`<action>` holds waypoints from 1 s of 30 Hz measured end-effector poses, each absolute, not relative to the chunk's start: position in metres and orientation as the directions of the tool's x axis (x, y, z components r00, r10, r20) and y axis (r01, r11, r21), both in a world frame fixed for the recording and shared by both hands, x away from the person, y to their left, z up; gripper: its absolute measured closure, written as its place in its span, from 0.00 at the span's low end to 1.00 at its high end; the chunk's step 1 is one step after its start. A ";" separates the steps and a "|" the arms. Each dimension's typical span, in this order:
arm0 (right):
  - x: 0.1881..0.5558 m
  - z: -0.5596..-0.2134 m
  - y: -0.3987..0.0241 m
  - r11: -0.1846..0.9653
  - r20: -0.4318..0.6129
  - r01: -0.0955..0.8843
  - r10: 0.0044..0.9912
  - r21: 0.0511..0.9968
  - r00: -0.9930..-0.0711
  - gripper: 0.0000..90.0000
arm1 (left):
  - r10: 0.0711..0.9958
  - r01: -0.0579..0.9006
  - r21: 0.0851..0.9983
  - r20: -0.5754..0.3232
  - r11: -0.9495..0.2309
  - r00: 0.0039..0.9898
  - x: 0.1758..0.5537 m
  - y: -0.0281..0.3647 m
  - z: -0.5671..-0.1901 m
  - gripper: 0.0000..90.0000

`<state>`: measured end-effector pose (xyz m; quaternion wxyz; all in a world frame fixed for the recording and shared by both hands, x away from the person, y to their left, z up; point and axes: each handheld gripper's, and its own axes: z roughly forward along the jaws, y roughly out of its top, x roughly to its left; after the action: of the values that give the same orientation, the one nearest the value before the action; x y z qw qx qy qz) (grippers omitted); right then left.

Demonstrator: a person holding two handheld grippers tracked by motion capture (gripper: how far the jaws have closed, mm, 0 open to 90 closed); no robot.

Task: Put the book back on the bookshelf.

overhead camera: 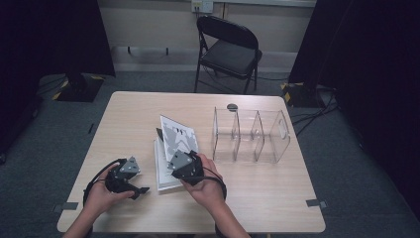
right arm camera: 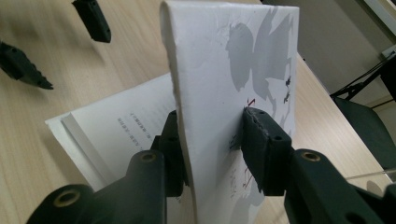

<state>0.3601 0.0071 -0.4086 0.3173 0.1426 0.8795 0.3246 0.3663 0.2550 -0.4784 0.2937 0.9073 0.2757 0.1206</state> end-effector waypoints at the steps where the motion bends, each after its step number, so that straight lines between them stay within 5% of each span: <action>1: 0.361 -0.407 0.006 0.745 -0.460 0.052 0.464 0.665 -0.757 0.69 | 0.561 0.431 0.590 0.046 -0.683 0.827 0.367 0.255 -0.478 0.23; 30: 0.366 -0.378 0.012 0.758 -0.392 0.157 0.488 0.633 -0.780 0.70 | 0.565 0.379 0.614 0.134 -0.692 0.814 0.375 0.221 -0.483 0.22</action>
<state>0.3665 0.0122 -0.3777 0.2787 0.1801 0.8953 0.2972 0.3749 0.2208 -0.4825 0.2934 0.9061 0.2606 0.1582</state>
